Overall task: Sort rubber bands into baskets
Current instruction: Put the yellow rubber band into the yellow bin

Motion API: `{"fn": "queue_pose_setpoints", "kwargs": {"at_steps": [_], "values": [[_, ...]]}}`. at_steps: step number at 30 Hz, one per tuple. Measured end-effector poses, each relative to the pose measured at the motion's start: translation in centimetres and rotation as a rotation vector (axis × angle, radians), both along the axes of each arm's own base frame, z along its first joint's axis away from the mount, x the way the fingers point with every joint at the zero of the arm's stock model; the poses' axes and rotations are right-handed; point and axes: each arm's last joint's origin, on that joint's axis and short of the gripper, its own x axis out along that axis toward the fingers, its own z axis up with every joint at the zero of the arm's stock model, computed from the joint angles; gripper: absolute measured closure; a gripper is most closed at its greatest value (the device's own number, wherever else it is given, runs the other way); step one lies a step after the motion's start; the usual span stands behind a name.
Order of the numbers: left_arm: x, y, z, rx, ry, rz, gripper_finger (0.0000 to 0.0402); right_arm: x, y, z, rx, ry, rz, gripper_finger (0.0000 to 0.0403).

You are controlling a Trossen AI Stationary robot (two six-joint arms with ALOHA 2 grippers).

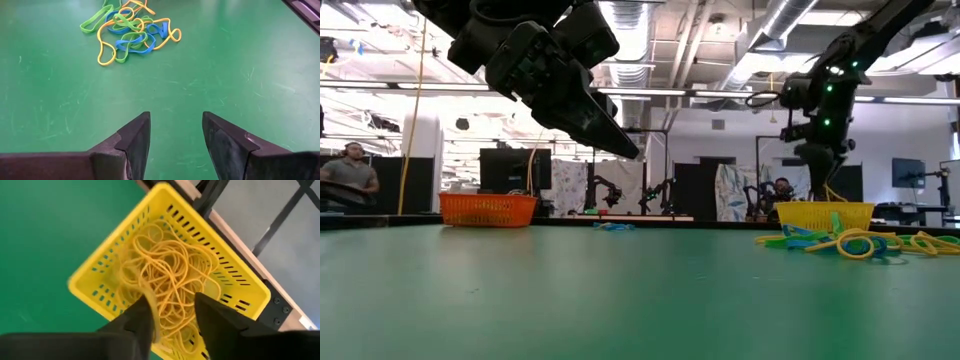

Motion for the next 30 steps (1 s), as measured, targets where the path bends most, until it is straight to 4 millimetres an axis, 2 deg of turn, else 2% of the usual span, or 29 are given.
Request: {"fn": "queue_pose_setpoints", "kwargs": {"at_steps": [6, 11, 18, 25, 30], "values": [[0.0, 0.0, 0.0, -0.002, 0.001, 0.002, 0.0233, 0.0, 0.2, 0.6, -0.012, -0.046, -0.006, 0.0181], [0.0, 0.0, 0.0, -0.003, 0.001, 0.003, 0.0233, 0.0, 0.1, 0.3, -0.002, -0.048, -0.022, 0.0173], [0.0, 0.0, 0.0, -0.005, 0.001, 0.004, 0.0233, -0.5, -0.8, 1.0, -0.003, -0.157, -0.127, 0.0189], [0.0, 0.0, 0.0, -0.005, 0.001, 0.005, 0.0233, 0.6, -0.5, -0.7, 0.013, 0.034, -0.071, 0.0225], [0.0, 0.0, 0.0, -0.005, 0.001, 0.005, 0.0233, 0.7, -0.6, -0.7, -0.007, 0.040, -0.098, 0.0241]]}}
